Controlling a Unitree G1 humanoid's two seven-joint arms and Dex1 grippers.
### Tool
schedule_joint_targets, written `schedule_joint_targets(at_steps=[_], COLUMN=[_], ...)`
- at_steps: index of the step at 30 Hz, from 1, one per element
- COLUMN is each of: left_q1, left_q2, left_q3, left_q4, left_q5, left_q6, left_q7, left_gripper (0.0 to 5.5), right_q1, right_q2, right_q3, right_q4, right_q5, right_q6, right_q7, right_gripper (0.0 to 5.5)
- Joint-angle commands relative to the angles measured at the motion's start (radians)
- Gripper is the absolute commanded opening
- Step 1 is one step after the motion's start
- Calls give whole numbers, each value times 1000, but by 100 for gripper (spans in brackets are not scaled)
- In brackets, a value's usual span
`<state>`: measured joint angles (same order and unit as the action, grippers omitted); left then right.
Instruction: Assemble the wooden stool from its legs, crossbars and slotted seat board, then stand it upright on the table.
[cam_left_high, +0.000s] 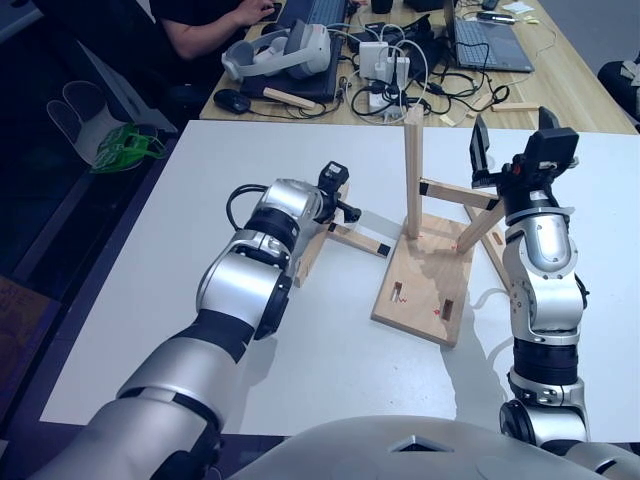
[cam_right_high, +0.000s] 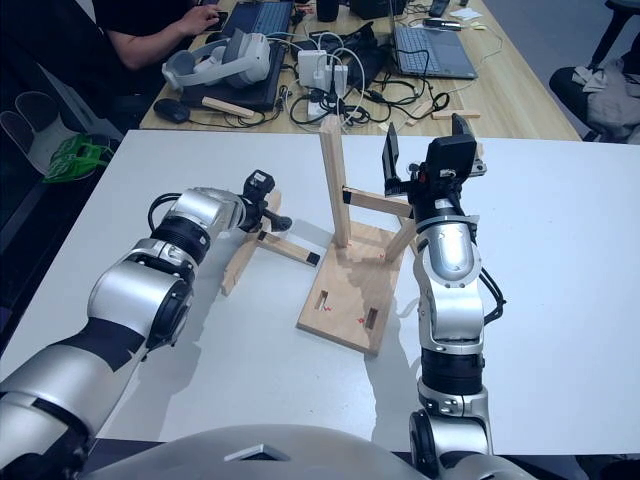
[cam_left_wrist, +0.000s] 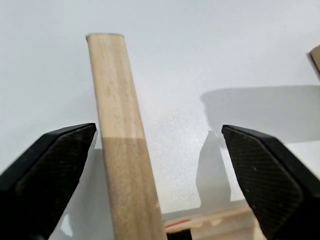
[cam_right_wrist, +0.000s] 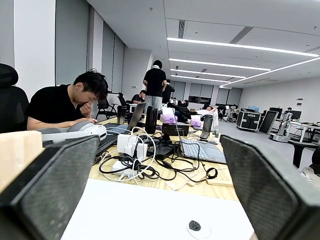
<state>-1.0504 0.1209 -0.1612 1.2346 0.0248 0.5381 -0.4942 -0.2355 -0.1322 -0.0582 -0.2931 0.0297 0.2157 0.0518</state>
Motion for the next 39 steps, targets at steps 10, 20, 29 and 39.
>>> schedule_joint_targets(at_steps=[10, 20, 29, 39], left_q1=[-42, -36, -70, -75], left_q2=[11, 24, 171, 342], left_q3=[35, 33, 208, 640], left_q4=[62, 73, 49, -399], left_q5=[48, 91, -21, -385], left_q6=[-19, -50, -48, -239], left_q7=[-30, -56, -8, 182], left_gripper=[267, 117, 103, 102], right_q1=[-8, -17, -63, -457], right_q2=[23, 20, 31, -120], right_q3=[7, 4, -24, -64], right_q4=[31, 44, 10, -89], right_q5=[-7, -9, 24, 400], right_q6=[4, -9, 4, 521], right_q7=[-8, -6, -17, 191], right_gripper=[444, 444, 444, 415])
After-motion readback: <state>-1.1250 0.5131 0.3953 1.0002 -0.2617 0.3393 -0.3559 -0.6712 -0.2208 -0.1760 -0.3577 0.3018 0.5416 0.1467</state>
